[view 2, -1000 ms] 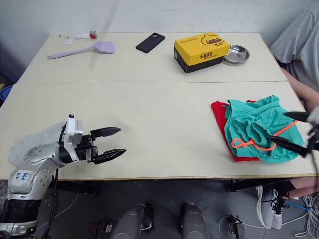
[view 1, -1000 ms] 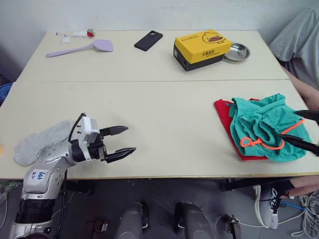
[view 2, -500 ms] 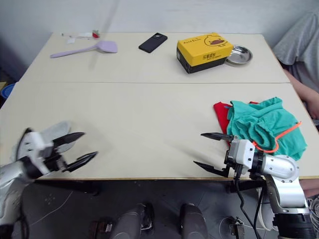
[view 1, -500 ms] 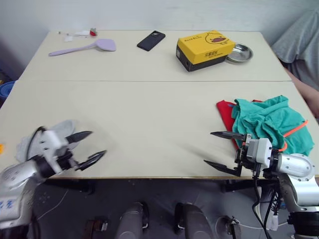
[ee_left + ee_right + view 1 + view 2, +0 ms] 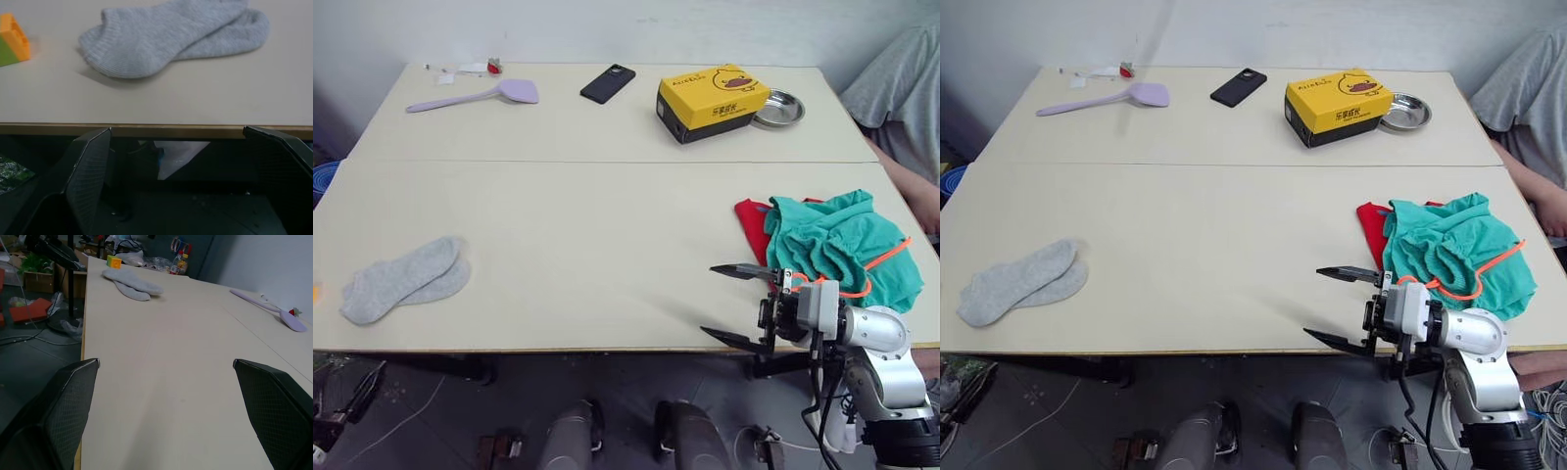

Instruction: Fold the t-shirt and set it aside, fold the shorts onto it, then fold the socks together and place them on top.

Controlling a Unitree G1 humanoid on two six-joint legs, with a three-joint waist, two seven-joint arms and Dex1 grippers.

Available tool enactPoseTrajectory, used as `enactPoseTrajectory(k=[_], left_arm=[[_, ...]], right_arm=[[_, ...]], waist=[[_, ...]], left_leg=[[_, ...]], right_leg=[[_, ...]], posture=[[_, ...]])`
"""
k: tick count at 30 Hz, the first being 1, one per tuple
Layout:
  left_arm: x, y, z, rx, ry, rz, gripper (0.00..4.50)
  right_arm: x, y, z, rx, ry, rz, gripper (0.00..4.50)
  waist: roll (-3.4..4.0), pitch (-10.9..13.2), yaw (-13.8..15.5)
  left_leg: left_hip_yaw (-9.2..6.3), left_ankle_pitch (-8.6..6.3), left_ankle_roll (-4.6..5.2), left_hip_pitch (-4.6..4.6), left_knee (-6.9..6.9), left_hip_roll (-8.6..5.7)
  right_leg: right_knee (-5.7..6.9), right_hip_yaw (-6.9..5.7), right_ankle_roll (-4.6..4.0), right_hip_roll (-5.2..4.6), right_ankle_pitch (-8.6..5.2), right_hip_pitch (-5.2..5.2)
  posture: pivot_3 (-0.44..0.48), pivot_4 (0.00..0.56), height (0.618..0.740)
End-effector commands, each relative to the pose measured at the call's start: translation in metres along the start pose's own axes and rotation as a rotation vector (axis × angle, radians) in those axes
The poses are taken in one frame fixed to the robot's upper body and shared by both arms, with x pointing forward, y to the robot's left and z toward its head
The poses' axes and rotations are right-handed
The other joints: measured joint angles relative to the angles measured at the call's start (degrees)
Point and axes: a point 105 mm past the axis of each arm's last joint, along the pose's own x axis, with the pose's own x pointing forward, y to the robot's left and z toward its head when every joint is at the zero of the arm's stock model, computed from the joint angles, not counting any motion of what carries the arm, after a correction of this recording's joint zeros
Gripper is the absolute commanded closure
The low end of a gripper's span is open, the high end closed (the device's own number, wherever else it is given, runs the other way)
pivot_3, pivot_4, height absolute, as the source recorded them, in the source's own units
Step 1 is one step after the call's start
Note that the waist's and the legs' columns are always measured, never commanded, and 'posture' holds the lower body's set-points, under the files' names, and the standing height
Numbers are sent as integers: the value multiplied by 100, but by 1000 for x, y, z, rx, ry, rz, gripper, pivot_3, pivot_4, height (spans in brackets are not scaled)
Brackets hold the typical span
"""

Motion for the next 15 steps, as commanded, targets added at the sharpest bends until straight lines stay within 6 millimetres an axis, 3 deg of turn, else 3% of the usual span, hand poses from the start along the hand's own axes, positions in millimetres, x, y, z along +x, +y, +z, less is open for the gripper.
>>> enactPoseTrajectory(k=[1, 6, 11, 15], left_arm=[[7, -4, 32, 82, -71, -34, 0], [39, -23, 55, 201, -26, -168, 0], [74, -27, 44, 397, 141, -239, 0], [97, -30, 37, 443, 173, -264, 0]], right_arm=[[3, 2, 12, -21, -31, 23, 36], [11, 2, 20, -7, -66, 35, 36], [11, 2, 16, 14, -44, 27, 36], [10, 0, 12, 23, -25, 23, 36]], waist=[[-6, -3, 11], [-5, -5, 56], [-4, -6, 19], [-4, -7, 18]], left_leg=[[2, -3, -2, 2, -2, 0], [4, -6, -4, 2, -6, 0], [16, -8, -10, 9, -20, -2], [37, 8, -41, 17, -62, -7]], right_leg=[[-3, 0, -1, 0, 0, 1], [-4, 1, -5, -1, -2, -2], [-4, 3, -7, -1, -1, -4], [0, 10, -8, -3, -1, 0]], posture=[[0, 150, 740], [0, 150, 740], [0, 150, 740], [0, 150, 740]])
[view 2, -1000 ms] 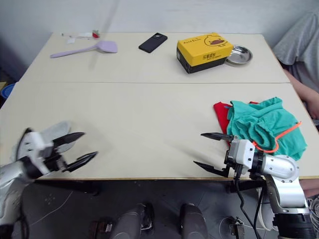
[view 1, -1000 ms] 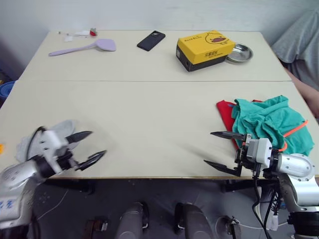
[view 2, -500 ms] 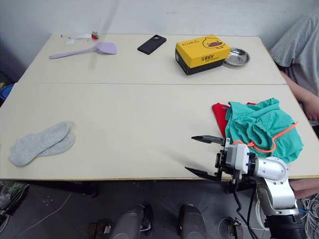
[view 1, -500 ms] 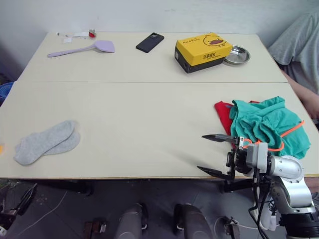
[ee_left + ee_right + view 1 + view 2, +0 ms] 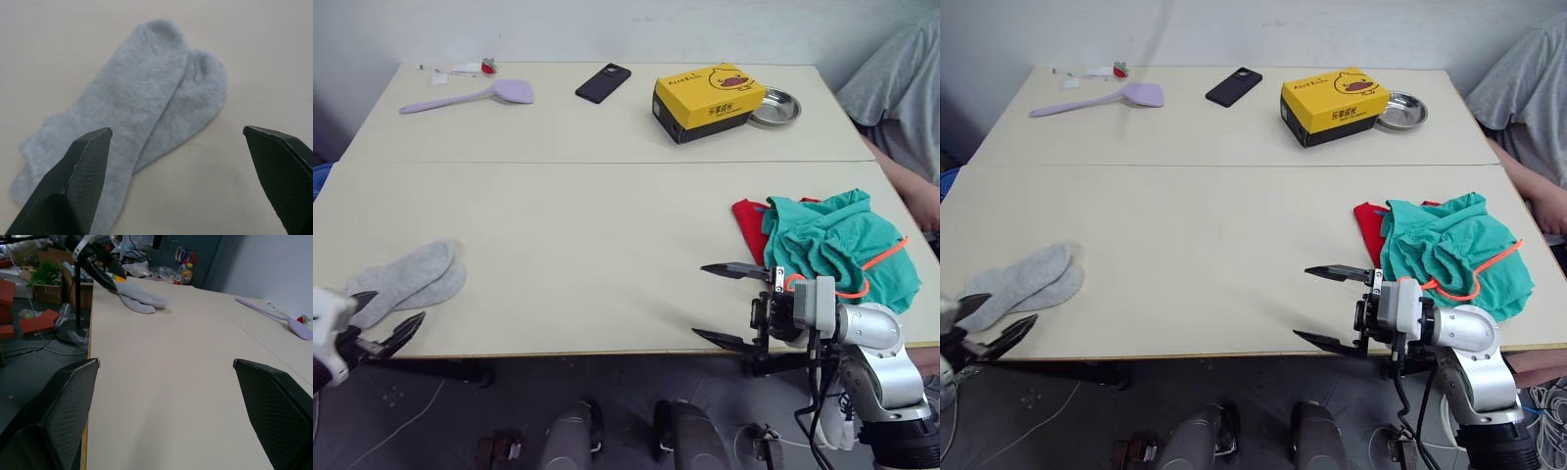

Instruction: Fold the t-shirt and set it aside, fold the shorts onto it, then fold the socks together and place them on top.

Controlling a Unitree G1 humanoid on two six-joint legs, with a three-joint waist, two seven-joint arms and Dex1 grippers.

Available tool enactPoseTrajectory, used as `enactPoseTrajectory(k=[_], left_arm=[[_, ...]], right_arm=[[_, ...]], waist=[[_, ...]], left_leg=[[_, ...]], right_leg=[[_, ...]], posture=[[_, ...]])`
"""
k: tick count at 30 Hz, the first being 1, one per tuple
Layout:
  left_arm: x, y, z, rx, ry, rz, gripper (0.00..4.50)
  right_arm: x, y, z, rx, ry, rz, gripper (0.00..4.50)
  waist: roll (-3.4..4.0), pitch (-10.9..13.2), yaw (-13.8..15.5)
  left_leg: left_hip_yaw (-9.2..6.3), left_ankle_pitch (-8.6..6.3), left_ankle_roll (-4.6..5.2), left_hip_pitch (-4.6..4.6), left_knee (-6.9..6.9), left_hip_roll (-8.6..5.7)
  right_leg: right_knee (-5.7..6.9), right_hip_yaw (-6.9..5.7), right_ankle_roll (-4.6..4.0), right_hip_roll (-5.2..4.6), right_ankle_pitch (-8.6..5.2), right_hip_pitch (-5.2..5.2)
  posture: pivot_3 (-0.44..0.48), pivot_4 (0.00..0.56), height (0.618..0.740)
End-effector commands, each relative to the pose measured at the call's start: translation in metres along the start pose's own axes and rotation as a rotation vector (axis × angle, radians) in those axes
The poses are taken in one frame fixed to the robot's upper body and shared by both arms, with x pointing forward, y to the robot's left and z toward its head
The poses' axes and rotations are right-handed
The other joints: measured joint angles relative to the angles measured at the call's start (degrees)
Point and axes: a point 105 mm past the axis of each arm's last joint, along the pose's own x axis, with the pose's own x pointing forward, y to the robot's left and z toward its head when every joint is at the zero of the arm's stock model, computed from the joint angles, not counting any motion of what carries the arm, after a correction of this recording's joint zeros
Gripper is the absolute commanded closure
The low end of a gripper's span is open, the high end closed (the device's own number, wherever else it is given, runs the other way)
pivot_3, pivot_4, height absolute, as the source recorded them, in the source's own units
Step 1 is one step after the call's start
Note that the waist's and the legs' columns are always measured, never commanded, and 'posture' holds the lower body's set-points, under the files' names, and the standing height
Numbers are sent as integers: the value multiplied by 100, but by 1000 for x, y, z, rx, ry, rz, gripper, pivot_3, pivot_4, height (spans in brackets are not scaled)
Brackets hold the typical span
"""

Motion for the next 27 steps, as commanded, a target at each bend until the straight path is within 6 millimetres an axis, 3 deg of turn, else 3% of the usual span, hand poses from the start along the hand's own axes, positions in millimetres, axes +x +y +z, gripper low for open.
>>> enactPoseTrajectory(k=[1, 5, 8, 15, 20, 24, 27], left_arm=[[13, 1, -6, 28, 36, -13, 0], [29, 5, -17, 29, 114, -14, 0], [35, 4, -24, 9, 162, -42, 561], [50, -7, -12, 6, 111, -141, 2851], [64, -28, 24, 23, -45, -268, 4412], [72, -76, 70, 38, -168, -409, 4460], [77, -105, 84, 53, -192, -476, 4460]], right_arm=[[0, -4, 4, -19, 6, 1, 36], [-2, -8, 7, -17, 20, -15, 36], [-3, -7, 8, -11, 36, -28, 0], [-7, -9, 8, -1, 63, -64, 0], [-12, -10, 8, -5, 89, -86, 0], [-22, -14, 10, -25, 128, -118, 0], [-28, -16, 7, -35, 156, -126, 0]], waist=[[0, 0, -15], [5, -2, -10], [13, -6, 22], [76, -42, 35], [78, -44, 56], [70, -41, 60], [51, -47, 42]], left_leg=[[2, 1, -3, 2, -3, 1], [5, 9, -15, 13, -16, -1], [6, 15, -5, 23, -14, -1], [6, 19, 4, 39, -19, 1], [5, 21, 5, 34, -21, -4], [6, 27, 1, 21, -8, -21], [11, 25, 11, 17, 1, -25]], right_leg=[[0, -1, -2, 2, -1, 0], [5, -6, -3, 2, -2, 2], [13, -7, -3, 0, -2, 10], [26, -15, -7, -7, 1, 6], [24, -23, -7, -12, 1, 6], [21, -25, 3, -27, 6, 11], [16, -22, 16, -27, 13, 15]], posture=[[0, 150, 740], [0, 150, 740], [0, 150, 740], [0, 150, 740], [0, 150, 740], [0, 150, 740], [0, 150, 740]])
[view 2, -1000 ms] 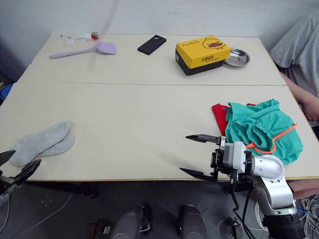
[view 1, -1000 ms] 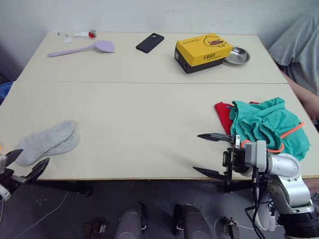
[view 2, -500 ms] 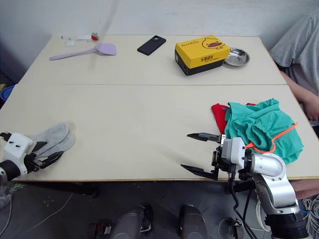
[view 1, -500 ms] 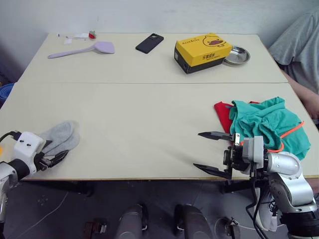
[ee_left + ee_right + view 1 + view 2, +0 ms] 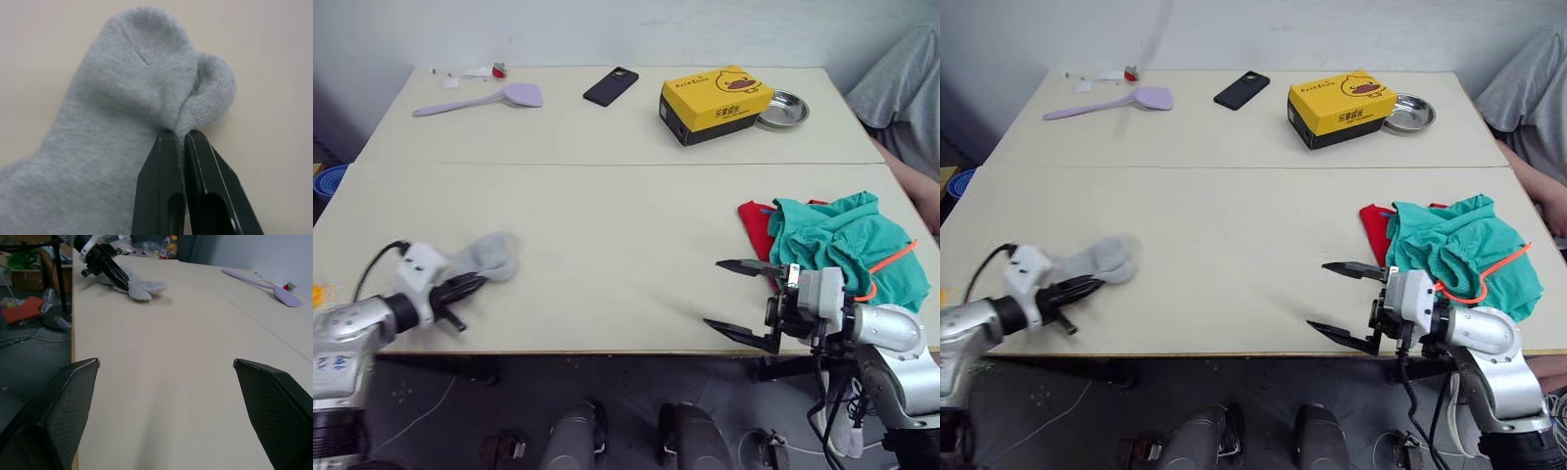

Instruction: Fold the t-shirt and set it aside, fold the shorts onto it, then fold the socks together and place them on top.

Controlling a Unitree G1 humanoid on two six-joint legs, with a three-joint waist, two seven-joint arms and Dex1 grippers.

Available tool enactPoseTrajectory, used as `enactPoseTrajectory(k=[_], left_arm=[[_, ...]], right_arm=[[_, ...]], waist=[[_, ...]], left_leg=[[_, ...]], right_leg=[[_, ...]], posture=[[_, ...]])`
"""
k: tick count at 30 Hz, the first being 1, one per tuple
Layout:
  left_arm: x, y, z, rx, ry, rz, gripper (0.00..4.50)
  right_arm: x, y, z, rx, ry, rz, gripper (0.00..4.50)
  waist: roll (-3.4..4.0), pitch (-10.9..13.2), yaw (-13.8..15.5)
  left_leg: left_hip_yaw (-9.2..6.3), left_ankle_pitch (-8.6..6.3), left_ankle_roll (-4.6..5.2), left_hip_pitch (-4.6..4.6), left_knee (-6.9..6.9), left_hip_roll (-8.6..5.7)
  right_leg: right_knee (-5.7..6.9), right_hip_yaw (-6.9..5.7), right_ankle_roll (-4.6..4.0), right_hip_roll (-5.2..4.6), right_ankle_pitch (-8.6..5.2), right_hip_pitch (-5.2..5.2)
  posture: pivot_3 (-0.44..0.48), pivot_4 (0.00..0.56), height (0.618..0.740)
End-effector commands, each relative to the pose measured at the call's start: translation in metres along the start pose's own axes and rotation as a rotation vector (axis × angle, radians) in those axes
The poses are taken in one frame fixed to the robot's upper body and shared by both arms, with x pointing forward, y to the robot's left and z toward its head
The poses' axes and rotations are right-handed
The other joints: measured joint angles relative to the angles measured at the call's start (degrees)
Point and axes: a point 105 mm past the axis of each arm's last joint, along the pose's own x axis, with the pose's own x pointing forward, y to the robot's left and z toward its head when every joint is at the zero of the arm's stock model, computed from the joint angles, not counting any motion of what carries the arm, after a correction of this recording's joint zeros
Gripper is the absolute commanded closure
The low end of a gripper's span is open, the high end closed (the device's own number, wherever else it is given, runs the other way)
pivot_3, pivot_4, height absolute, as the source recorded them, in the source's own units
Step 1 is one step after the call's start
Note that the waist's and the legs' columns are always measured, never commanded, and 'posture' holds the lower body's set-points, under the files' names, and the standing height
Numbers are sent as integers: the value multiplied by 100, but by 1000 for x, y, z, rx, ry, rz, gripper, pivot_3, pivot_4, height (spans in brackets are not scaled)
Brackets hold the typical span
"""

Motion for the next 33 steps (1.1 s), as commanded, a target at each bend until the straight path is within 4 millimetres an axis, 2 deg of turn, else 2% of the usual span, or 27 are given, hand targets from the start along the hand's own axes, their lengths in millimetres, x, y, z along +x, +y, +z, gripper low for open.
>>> enactPoseTrajectory(k=[1, 5, 10, 13, 16, 20, 23, 27, 30, 33], left_arm=[[19, -24, 23, 22, -56, -56, 4460], [64, -65, 38, 3, -122, -135, 4460], [101, -89, 48, -11, -179, -151, 4460], [113, -105, 54, -67, -207, -195, 4460], [115, -117, 55, -111, -225, -239, 3795], [106, -115, 61, -125, -274, -264, 2645], [89, -113, 65, -124, -319, -352, 1753], [58, -101, 63, -122, -324, -433, 1753], [41, -66, 53, -139, -244, -367, 1753], [35, -22, 46, -114, -193, -241, 1203]], right_arm=[[-9, -4, 4, -53, 26, -23, 0], [-11, -7, 1, -54, 47, -26, 0], [-9, -4, -1, -50, 60, -20, 0], [-12, -3, -4, -35, 97, -18, 0], [-18, -3, -7, -21, 127, -25, 0], [-19, -2, -9, 19, 146, -33, 0], [-17, -7, -7, 80, 135, -65, 0], [-9, -16, -2, 201, 122, -127, 0], [6, -24, -1, 370, 126, -191, 0], [30, -20, -10, 499, 211, -190, 0]], waist=[[-4, -1, -13], [-7, -1, 5], [-13, 1, 9], [-15, 1, 16], [-17, 3, 15], [-17, 3, 12], [-17, 3, 5], [-16, 3, -19], [-16, 3, -12], [-16, 3, -12]], left_leg=[[0, 0, 1, 2, 0, 1], [12, 23, 31, 5, 6, 11], [14, 27, 26, 5, 15, 22], [13, 27, 28, 4, 20, 23], [13, 23, 32, 2, 30, 25], [9, 14, 38, 2, 55, 32], [7, 6, 41, 3, 63, 35], [4, -3, 27, 4, 63, 42], [1, -5, 22, 0, 64, 49], [-2, -20, -3, -3, 63, 50]], right_leg=[[-1, 0, 1, 3, 0, 3], [3, 8, 2, 23, 1, 2], [4, 16, 3, 45, 2, 1], [5, 16, 3, 44, 2, 2], [4, 17, 3, 43, 2, 3], [6, 14, 3, 44, 1, 14], [5, 14, 3, 42, 1, 18], [5, 14, -4, 42, -2, 17], [6, 12, -10, 43, -5, 10], [5, 12, -13, 40, -7, 4]], posture=[[0, 150, 740], [0, 150, 740], [0, 150, 740], [0, 150, 740], [0, 150, 740], [0, 150, 740], [0, 150, 740], [0, 150, 740], [0, 150, 740], [0, 150, 740]])
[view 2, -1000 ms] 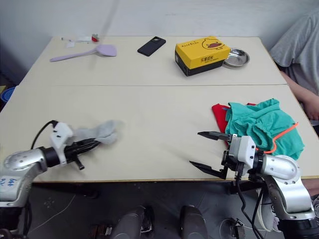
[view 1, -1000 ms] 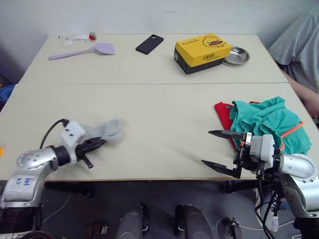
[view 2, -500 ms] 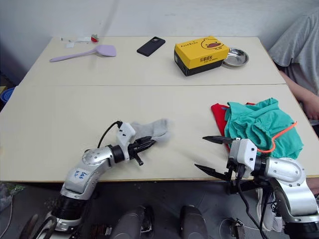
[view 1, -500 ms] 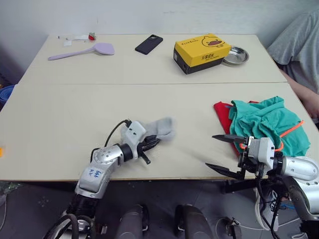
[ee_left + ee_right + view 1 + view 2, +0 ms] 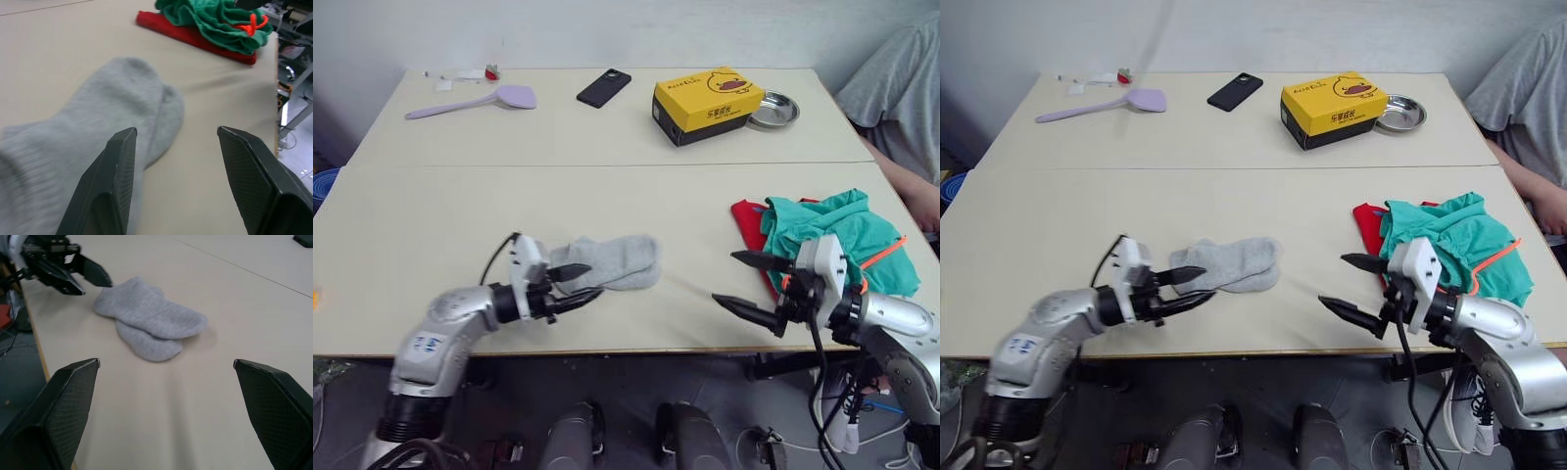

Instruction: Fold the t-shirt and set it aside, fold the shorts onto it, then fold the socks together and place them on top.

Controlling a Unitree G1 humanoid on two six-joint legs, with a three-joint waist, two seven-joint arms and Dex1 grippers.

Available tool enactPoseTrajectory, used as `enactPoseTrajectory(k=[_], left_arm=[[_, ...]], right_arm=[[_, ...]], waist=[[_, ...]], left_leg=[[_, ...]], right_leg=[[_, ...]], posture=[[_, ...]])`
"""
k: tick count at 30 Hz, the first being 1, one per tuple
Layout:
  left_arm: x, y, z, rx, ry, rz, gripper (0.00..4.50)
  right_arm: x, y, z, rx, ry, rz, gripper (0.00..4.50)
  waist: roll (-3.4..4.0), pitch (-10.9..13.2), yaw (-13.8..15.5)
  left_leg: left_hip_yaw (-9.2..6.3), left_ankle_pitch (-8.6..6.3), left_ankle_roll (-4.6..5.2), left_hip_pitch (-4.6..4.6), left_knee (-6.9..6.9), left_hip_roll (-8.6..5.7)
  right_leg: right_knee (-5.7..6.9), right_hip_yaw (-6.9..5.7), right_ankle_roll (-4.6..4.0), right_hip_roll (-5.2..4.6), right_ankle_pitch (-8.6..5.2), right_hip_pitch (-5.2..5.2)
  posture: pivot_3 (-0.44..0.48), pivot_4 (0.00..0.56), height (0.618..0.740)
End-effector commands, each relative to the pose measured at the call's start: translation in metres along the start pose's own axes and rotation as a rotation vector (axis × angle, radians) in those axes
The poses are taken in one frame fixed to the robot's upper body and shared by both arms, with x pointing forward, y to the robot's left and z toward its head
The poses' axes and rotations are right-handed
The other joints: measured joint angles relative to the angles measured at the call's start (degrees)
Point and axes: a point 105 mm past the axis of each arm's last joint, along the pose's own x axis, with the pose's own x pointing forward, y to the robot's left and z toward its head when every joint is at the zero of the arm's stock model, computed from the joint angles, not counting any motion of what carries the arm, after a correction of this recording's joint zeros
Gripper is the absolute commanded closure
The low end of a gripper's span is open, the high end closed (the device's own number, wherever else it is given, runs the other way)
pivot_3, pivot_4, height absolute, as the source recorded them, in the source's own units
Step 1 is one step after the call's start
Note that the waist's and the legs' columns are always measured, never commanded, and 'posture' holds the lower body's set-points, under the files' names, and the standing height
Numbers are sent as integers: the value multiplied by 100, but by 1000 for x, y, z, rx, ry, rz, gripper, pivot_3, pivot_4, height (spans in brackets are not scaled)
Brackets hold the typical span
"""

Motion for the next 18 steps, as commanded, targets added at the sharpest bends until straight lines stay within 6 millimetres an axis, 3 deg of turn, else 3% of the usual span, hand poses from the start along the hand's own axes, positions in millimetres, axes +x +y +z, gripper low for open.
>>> enactPoseTrajectory(k=[1, 4, 9, 15, 17, 18], left_arm=[[-19, 39, 11, 47, -1, 126, 859], [-23, 58, 7, 46, 64, 170, 57], [-19, 70, 4, 56, 104, 133, 57], [-3, 76, 2, 75, 114, 93, 57], [-1, 78, 1, 74, 120, 93, 0], [-1, 79, -2, 80, 138, 88, 183]], right_arm=[[25, 13, -7, 118, 90, 7, 0], [46, 12, -15, 168, 134, -33, 0], [79, 10, -35, 137, 220, -80, 0], [101, 22, -42, 131, 246, -25, 0], [103, 23, -42, 124, 248, -25, 613], [105, 22, -42, 124, 245, -25, 961]], waist=[[-1, 0, 5], [-1, 0, 14], [-2, -1, -14], [-8, -4, -15], [-9, -5, -36], [-11, -6, -64]], left_leg=[[0, -2, -1, -1, -1, 0], [-4, -3, -3, -16, -1, -4], [1, 10, 33, -88, 13, -25], [24, 18, 50, -94, 21, -27], [32, 21, 58, -93, 27, -28], [36, 23, 62, -92, 28, -28]], right_leg=[[0, -1, -1, -1, 0, -1], [0, -8, -2, -6, -1, -14], [5, -18, 3, -8, 2, -72], [21, -57, 20, 31, 11, -73], [22, -52, 30, 31, 16, -73], [24, -49, 34, 30, 19, -73]], posture=[[0, 150, 740], [0, 150, 740], [0, 150, 740], [0, 150, 740], [0, 150, 740], [0, 150, 740]])
